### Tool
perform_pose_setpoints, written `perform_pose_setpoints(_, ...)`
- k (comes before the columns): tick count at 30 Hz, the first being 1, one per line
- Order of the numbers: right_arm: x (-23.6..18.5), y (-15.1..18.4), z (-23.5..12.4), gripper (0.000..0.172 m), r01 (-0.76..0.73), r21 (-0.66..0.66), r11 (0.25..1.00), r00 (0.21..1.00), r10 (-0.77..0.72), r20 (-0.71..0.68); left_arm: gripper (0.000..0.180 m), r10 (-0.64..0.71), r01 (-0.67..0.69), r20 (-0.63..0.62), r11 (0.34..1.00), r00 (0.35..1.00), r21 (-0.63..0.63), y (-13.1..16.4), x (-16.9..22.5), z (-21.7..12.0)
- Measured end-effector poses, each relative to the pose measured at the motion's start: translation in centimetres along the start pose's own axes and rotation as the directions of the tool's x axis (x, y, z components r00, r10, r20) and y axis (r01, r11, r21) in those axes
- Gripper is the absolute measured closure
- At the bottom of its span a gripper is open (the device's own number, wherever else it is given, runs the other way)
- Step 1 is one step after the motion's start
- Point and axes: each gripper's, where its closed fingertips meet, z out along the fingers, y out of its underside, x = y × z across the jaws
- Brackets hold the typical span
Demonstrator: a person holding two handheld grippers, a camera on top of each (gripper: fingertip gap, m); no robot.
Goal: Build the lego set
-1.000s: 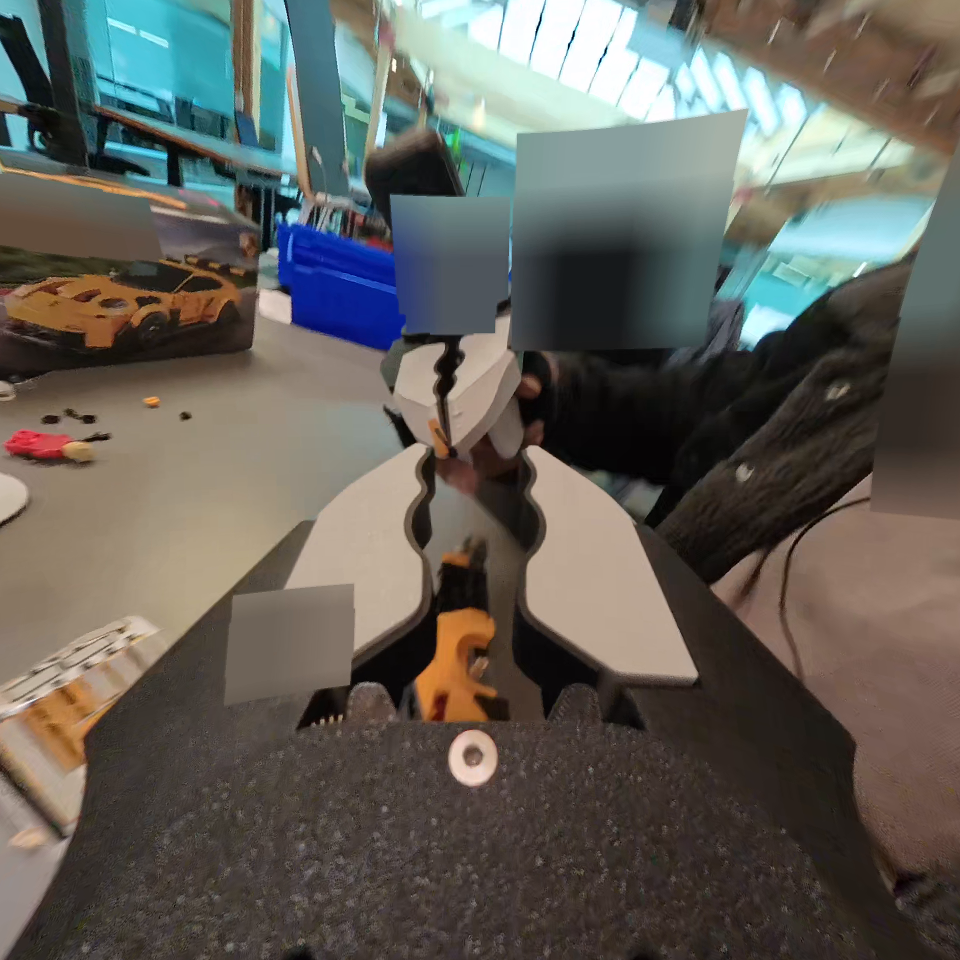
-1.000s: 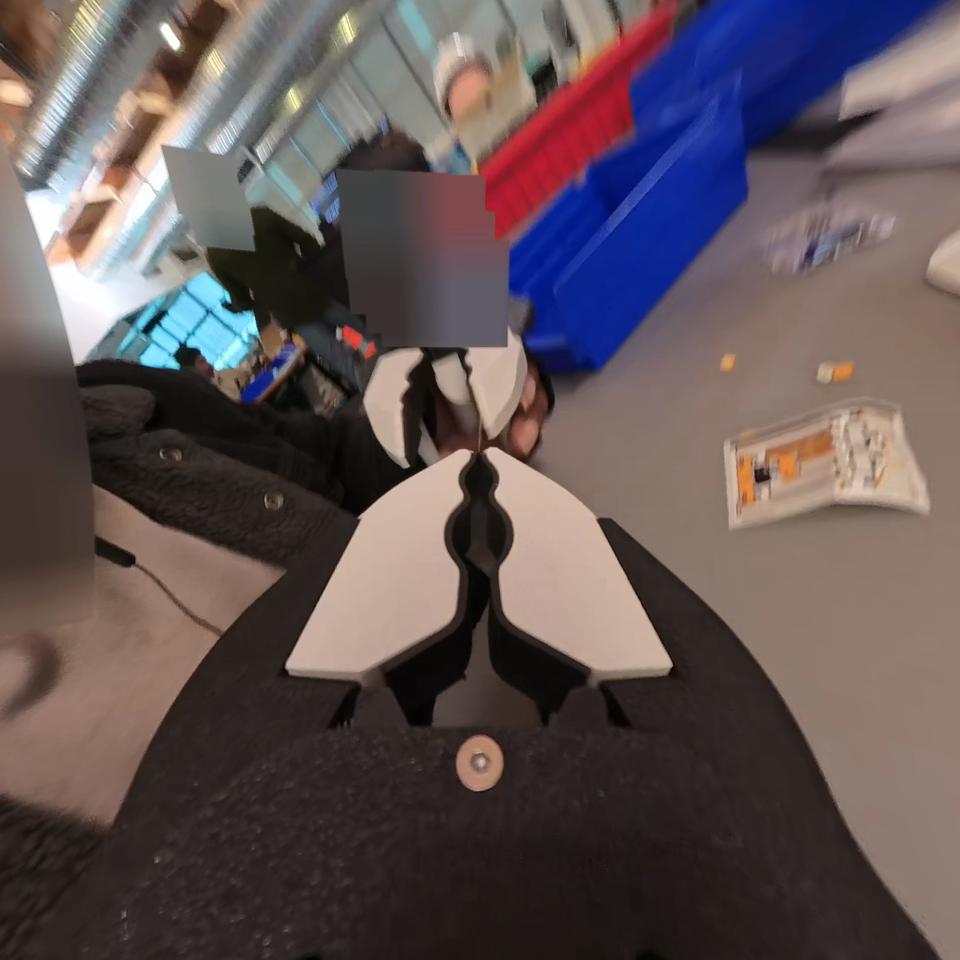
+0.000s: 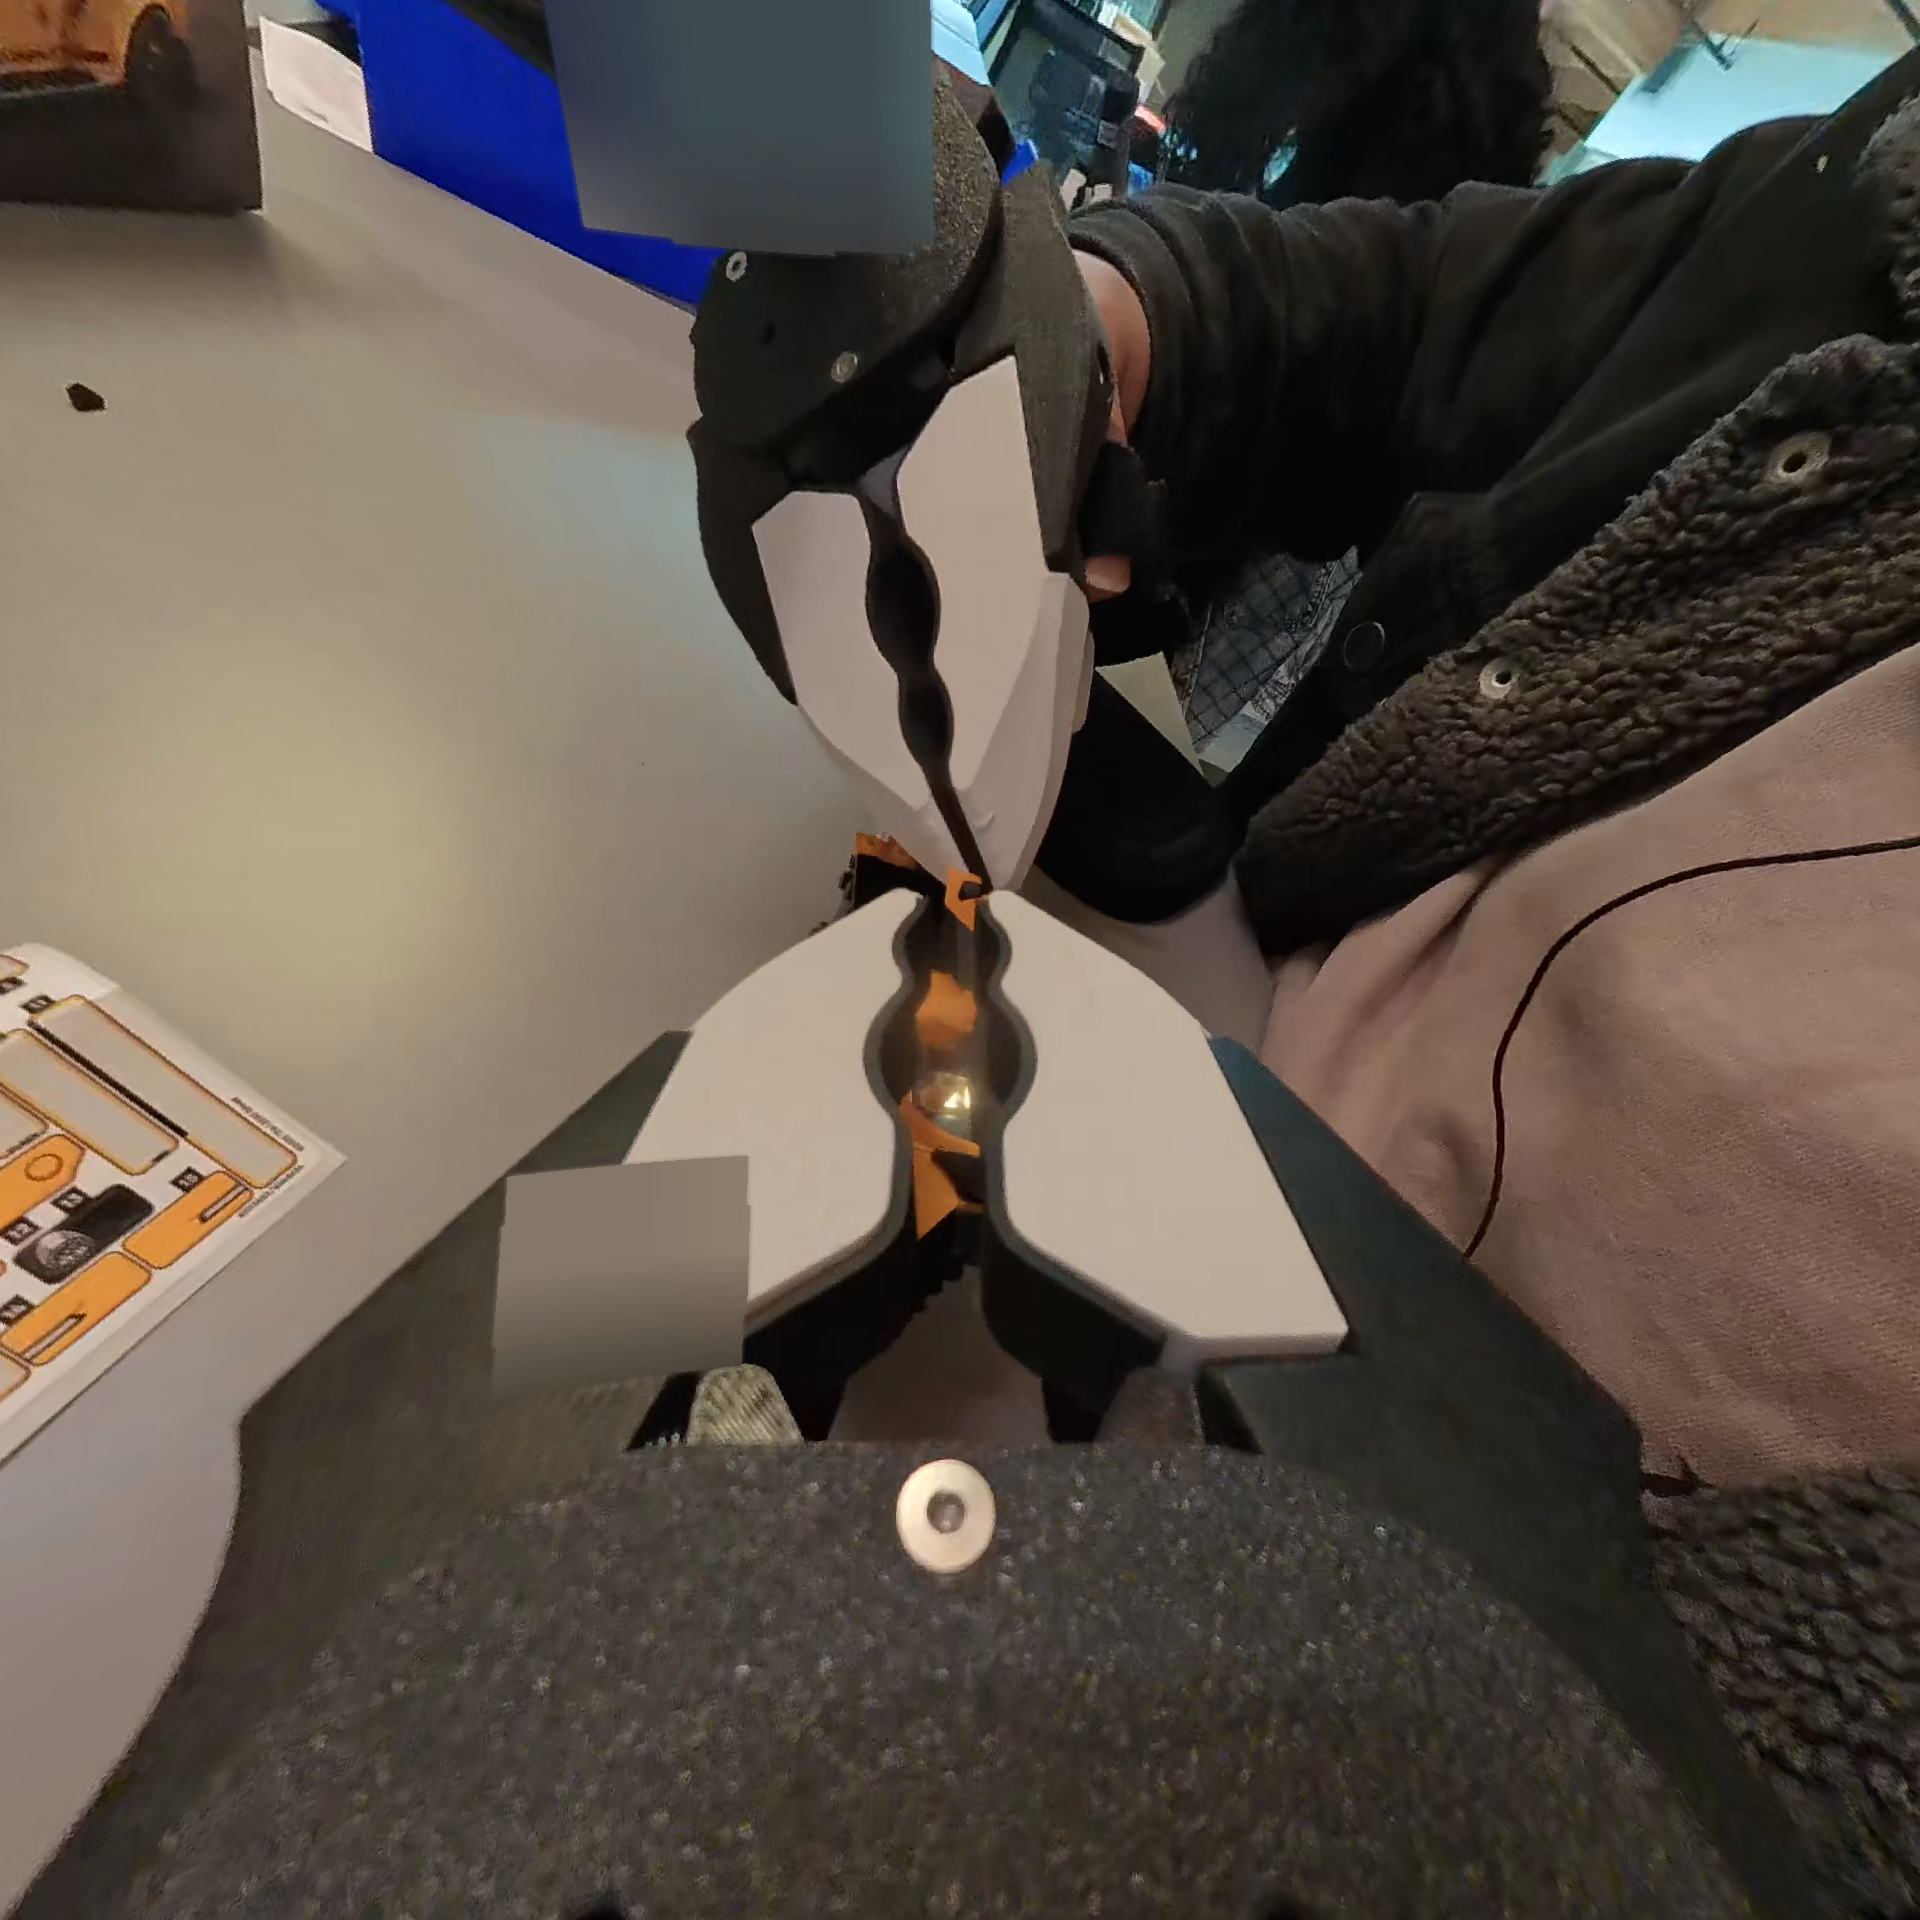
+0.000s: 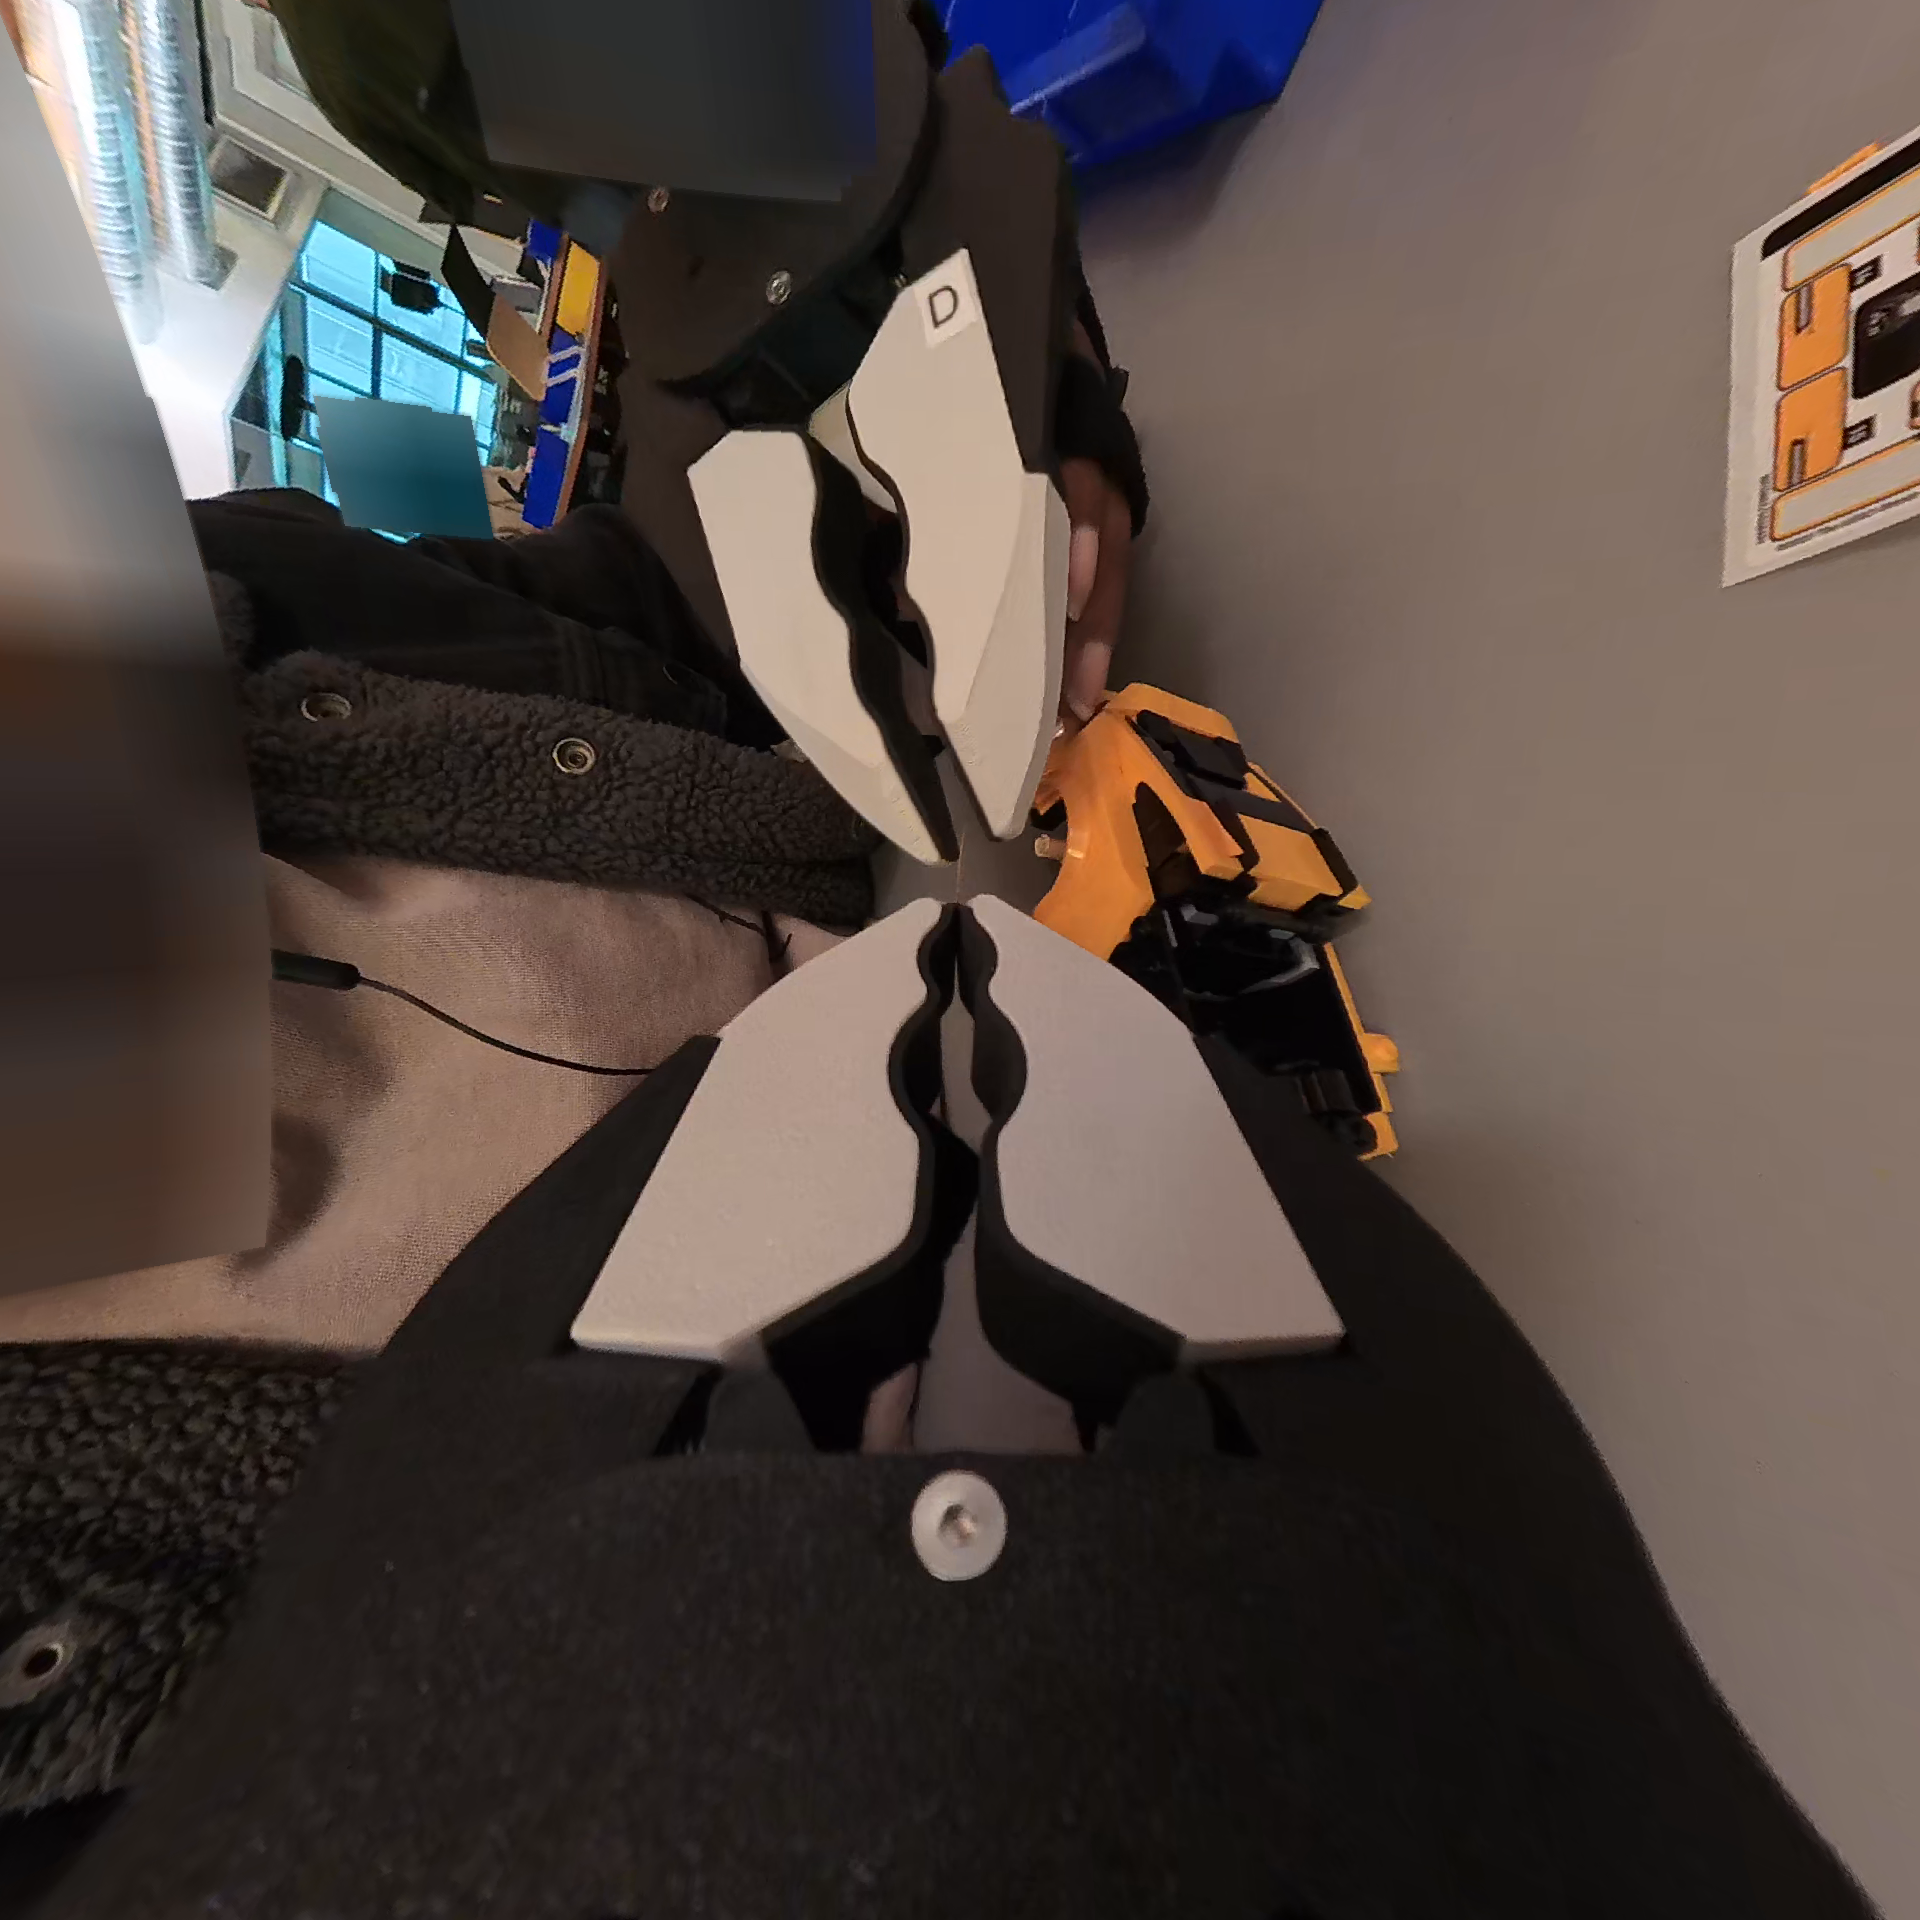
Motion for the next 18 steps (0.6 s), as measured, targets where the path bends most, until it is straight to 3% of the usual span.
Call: perform_pose_setpoints(18,-0.04,0.33,-0.08,0.172,0.031,0.003,1.000,0.999,-0.031,0.007,0.180,-0.053,0.052,-0.025,0.998,0.998,-0.025,-0.31,0.11,0.18)
